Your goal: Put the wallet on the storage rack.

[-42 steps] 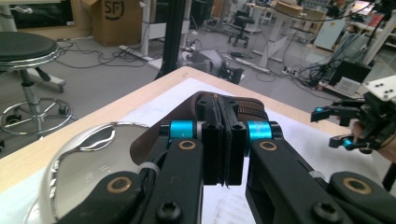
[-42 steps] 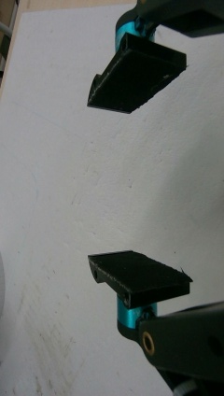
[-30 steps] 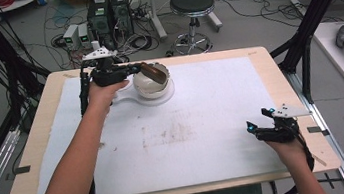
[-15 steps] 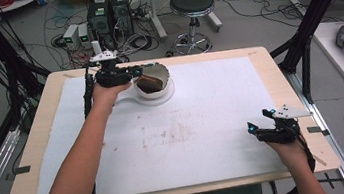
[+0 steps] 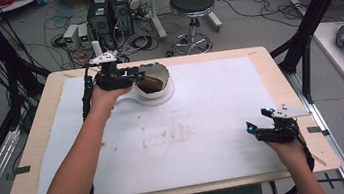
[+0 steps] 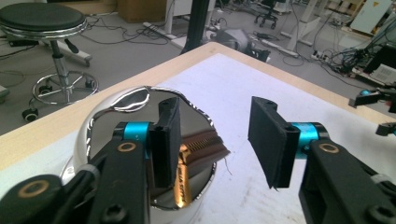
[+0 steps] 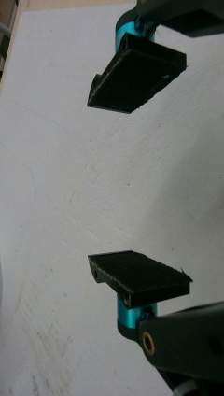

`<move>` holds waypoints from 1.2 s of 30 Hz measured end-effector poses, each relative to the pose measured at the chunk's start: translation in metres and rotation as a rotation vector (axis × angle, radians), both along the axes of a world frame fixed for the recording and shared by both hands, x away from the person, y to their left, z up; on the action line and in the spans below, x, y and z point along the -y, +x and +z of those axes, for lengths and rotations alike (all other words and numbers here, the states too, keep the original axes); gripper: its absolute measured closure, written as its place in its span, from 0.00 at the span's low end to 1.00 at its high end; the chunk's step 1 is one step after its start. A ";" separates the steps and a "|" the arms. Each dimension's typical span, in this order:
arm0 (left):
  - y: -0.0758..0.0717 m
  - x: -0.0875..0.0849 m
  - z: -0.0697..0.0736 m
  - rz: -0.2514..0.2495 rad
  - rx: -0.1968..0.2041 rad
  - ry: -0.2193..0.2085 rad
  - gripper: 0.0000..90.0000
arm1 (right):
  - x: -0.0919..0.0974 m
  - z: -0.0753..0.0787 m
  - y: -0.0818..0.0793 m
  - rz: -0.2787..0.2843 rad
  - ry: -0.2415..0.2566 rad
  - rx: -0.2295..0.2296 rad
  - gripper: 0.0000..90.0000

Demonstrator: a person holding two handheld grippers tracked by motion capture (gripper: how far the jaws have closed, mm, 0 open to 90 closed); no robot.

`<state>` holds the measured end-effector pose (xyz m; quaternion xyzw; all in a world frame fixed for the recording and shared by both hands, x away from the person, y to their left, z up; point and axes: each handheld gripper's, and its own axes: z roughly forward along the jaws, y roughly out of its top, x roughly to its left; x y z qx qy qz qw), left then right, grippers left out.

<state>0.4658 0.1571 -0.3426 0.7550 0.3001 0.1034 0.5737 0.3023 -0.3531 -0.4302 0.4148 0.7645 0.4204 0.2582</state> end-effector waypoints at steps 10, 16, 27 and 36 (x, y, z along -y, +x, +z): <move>-0.027 -0.003 -0.004 -0.031 -0.009 0.026 0.45 | -0.007 0.001 0.004 0.022 -0.002 0.004 0.24; -0.038 -0.003 -0.004 -0.053 0.009 0.016 0.43 | -0.009 0.002 0.006 0.026 0.002 0.000 0.24; -0.073 -0.009 -0.016 -0.068 0.045 0.029 0.35 | -0.017 0.000 0.015 0.050 0.007 -0.002 0.24; -0.093 -0.023 -0.027 -0.071 0.056 0.048 0.32 | -0.025 0.000 0.020 0.076 -0.001 -0.001 0.24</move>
